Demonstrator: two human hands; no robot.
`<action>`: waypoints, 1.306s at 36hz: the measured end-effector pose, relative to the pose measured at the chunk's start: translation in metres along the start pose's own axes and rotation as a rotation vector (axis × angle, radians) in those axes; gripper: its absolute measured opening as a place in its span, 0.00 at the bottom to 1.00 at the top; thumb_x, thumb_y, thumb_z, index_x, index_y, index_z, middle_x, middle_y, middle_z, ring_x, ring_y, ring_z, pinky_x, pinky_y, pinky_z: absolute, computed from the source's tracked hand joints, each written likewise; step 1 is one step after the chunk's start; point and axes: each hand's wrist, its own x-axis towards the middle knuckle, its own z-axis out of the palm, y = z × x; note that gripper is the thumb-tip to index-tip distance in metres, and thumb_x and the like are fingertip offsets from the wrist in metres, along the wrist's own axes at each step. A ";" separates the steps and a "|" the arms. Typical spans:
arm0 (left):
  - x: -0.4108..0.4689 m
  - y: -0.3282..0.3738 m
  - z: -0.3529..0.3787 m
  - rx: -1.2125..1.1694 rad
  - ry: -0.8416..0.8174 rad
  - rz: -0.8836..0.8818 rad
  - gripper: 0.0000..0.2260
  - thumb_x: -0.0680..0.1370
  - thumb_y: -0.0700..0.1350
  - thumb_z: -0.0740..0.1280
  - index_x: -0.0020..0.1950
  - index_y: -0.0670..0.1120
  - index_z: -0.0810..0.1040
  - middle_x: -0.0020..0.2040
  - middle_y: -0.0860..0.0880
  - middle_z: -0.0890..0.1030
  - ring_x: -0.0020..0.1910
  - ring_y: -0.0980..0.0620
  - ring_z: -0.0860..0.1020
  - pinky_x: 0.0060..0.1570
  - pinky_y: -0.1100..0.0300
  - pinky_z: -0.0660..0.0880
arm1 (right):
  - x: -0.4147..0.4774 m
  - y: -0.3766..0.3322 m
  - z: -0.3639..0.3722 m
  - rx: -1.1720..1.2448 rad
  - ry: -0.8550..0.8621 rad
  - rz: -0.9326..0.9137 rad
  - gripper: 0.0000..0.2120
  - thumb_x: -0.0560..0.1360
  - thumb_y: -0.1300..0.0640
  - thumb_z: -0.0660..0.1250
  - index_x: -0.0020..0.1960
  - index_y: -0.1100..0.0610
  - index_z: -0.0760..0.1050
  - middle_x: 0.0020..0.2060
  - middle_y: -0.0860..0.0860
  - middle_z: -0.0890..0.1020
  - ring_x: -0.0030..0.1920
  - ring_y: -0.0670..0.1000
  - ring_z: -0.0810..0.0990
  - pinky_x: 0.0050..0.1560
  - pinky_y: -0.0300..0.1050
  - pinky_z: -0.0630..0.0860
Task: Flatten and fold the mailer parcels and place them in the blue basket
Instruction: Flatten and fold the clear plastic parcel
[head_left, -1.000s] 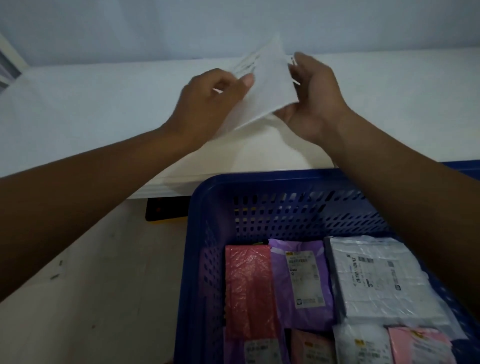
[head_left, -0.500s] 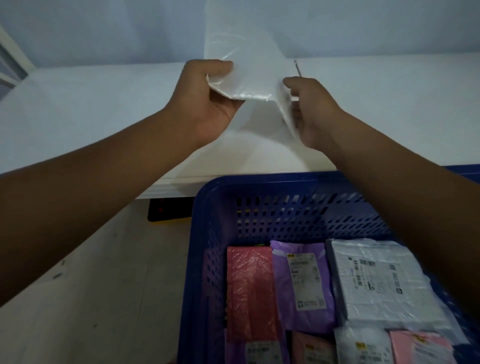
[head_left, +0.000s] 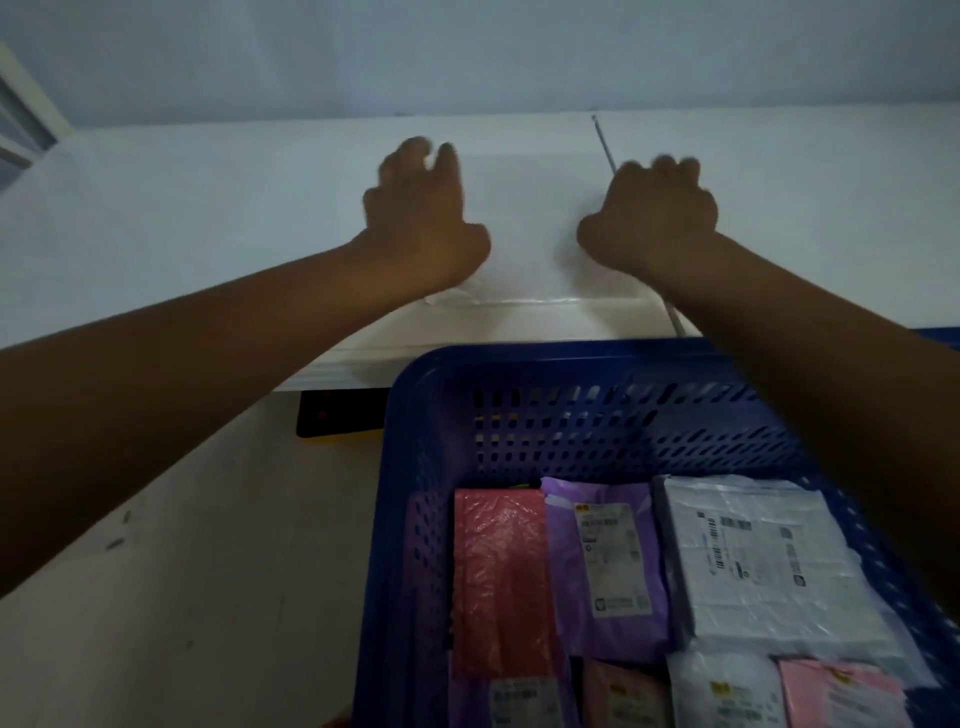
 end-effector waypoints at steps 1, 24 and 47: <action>0.001 0.003 0.004 0.036 0.009 0.078 0.35 0.80 0.52 0.63 0.81 0.43 0.50 0.81 0.43 0.49 0.80 0.43 0.48 0.76 0.48 0.51 | -0.004 -0.006 0.000 -0.028 0.075 -0.072 0.26 0.77 0.49 0.60 0.70 0.63 0.67 0.70 0.61 0.68 0.71 0.62 0.64 0.64 0.55 0.67; 0.054 0.016 0.025 0.288 -0.206 0.317 0.29 0.83 0.56 0.48 0.82 0.49 0.42 0.81 0.47 0.38 0.80 0.48 0.40 0.77 0.48 0.40 | 0.028 -0.012 0.023 0.102 -0.092 -0.362 0.27 0.84 0.48 0.45 0.80 0.59 0.54 0.80 0.56 0.54 0.80 0.54 0.51 0.78 0.56 0.48; 0.091 0.017 0.043 0.247 -0.236 0.289 0.27 0.84 0.54 0.46 0.82 0.49 0.44 0.82 0.47 0.41 0.80 0.48 0.42 0.78 0.47 0.41 | 0.061 0.003 0.040 -0.020 -0.110 -0.432 0.29 0.84 0.47 0.45 0.80 0.61 0.52 0.79 0.59 0.54 0.79 0.56 0.52 0.77 0.57 0.53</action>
